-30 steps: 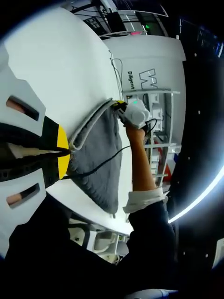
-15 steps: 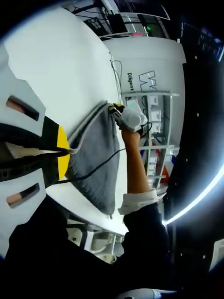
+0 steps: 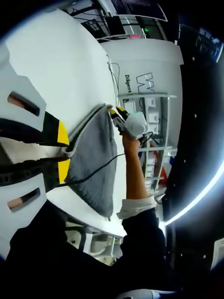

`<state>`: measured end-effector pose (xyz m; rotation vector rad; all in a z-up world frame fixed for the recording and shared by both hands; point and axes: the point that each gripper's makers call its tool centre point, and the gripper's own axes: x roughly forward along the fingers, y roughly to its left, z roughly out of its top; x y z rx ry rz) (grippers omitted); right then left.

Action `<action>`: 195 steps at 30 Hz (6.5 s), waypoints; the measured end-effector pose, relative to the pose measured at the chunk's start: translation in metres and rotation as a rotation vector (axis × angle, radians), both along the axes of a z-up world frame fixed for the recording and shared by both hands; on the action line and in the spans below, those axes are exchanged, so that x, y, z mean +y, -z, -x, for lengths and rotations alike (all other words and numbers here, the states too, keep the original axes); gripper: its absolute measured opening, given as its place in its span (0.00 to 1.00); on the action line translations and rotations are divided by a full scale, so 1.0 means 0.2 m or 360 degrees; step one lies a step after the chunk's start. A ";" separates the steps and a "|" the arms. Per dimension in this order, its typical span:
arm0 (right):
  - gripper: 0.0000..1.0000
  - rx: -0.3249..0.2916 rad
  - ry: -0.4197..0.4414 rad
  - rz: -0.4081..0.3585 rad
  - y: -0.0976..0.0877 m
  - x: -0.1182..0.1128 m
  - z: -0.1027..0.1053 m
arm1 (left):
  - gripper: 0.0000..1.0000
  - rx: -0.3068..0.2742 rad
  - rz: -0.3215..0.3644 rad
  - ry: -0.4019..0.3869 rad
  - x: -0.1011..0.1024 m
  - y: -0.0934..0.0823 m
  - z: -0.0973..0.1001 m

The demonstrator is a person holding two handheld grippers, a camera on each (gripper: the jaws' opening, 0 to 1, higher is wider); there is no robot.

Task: Open the folded towel by lifting each exposed corner and separating the folded layers until the towel lies flat within the target outline without major curled edges

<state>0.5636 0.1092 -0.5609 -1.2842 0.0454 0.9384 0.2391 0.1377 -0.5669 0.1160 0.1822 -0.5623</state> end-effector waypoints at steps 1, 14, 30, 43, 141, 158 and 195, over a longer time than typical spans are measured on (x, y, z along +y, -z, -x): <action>0.16 0.0002 0.0003 -0.0015 -0.01 -0.01 0.00 | 0.11 -0.0003 0.0004 -0.0005 0.01 -0.01 0.00; 0.18 0.0132 0.0049 -0.0265 -0.10 -0.11 0.03 | 0.16 -0.0017 0.0038 -0.0021 0.01 -0.02 -0.02; 0.25 0.0312 0.0061 -0.0647 -0.20 -0.19 0.12 | 0.30 -0.0005 0.0167 -0.0032 0.02 -0.07 -0.06; 0.33 0.0527 0.0139 -0.1028 -0.29 -0.36 0.25 | 0.31 0.0014 0.0239 -0.0041 0.01 -0.10 -0.10; 0.47 0.0962 0.0755 -0.1189 0.11 -1.49 1.33 | 0.22 0.0145 0.0051 0.0045 -0.13 0.03 -0.13; 0.31 0.1031 0.0747 -0.1165 0.17 -1.48 1.36 | 0.13 0.0202 0.0008 0.0003 -0.11 0.07 -0.13; 0.13 0.1092 0.0664 -0.1113 0.18 -1.45 1.43 | 0.10 0.0332 0.0012 0.0071 -0.14 0.13 -0.04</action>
